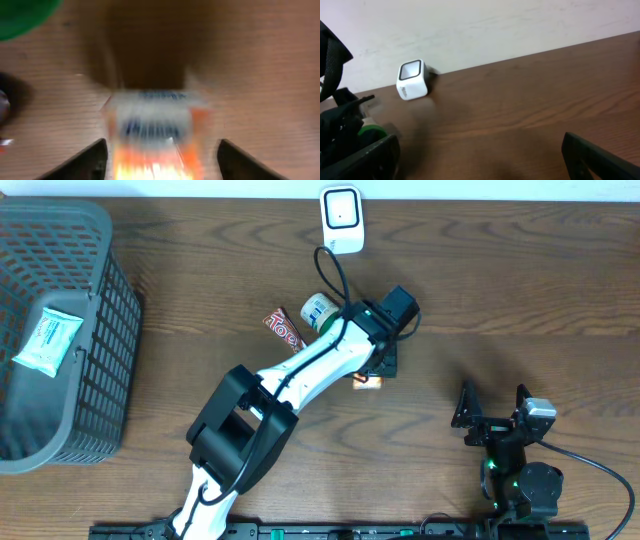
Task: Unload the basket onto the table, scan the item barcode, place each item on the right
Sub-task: 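Carry the Kleenex pack out and place it right of the bar, then swing the left gripper back toward the basket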
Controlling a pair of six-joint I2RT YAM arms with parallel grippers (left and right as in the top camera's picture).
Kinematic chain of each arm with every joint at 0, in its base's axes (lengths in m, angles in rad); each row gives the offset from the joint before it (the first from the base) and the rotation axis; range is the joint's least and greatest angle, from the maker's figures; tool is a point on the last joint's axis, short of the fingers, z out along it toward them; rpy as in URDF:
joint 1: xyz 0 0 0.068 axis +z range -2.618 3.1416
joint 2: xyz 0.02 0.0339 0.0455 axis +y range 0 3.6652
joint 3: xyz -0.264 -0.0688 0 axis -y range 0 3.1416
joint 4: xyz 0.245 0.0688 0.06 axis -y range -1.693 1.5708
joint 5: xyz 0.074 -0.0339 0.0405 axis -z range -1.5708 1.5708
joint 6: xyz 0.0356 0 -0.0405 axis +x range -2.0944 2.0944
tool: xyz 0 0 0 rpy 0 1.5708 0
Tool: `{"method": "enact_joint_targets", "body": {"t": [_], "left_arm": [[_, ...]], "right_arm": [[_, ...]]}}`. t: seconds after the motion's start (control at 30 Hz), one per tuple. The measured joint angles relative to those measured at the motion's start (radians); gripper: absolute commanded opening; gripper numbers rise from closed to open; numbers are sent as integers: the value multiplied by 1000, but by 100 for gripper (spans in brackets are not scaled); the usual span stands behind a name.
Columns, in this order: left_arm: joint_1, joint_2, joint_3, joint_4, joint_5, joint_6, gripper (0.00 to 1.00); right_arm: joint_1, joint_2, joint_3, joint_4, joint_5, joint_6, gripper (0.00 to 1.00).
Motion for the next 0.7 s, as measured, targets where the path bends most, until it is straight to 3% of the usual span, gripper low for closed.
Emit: {"method": "enact_joint_targets", "body": {"t": [0.03, 0.2, 0.43, 0.7], "left_arm": [[-1, 0, 0, -1, -11, 9, 100], [-1, 0, 17, -77, -50, 31, 98], [0, -33, 237, -242, -72, 130, 98], [42, -363, 367, -275, -332, 178, 98]], "right_arm": [[0, 0, 0, 0, 0, 0, 99], [0, 0, 0, 0, 0, 0, 99], [0, 0, 0, 0, 0, 0, 99], [0, 0, 0, 0, 0, 0, 99]]}}
